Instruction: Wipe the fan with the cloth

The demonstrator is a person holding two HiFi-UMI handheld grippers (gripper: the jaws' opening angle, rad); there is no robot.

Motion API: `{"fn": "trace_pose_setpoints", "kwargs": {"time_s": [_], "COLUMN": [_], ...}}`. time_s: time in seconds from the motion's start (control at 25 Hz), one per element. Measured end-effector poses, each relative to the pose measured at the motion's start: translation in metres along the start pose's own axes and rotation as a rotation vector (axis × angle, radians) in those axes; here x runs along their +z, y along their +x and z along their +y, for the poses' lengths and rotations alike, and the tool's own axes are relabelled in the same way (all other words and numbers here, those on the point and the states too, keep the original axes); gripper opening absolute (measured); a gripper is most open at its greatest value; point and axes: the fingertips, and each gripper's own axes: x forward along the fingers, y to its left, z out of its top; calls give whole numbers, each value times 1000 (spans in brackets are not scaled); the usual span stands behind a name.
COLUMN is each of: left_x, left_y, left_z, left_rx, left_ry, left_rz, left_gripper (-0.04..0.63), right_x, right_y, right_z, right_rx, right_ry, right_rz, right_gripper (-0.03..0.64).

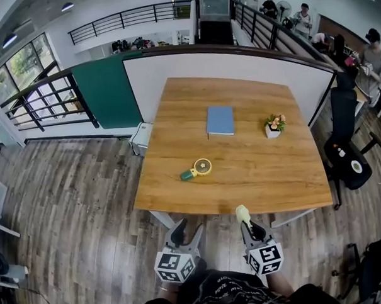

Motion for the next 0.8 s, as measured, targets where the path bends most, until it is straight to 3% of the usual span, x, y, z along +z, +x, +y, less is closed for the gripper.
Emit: {"fn": "trace_pose_setpoints", "kwargs": {"time_s": [0.2, 0.52, 0.8], "left_x": [13, 18, 10], "left_y": [32, 59, 69], "left_z": [45, 90, 115], "left_rx": [-3, -59, -17], "left_ry": [77, 90, 78], "left_rz": [70, 145, 204], "left_gripper": [233, 233, 233], "right_x": [13, 10, 6], "right_y": [49, 98, 121], "right_z": [16, 38, 32], "right_rx": [15, 6, -16], "right_ry": [1, 12, -7], "right_rz": [52, 115, 173], "right_gripper": [58, 60, 60]}}
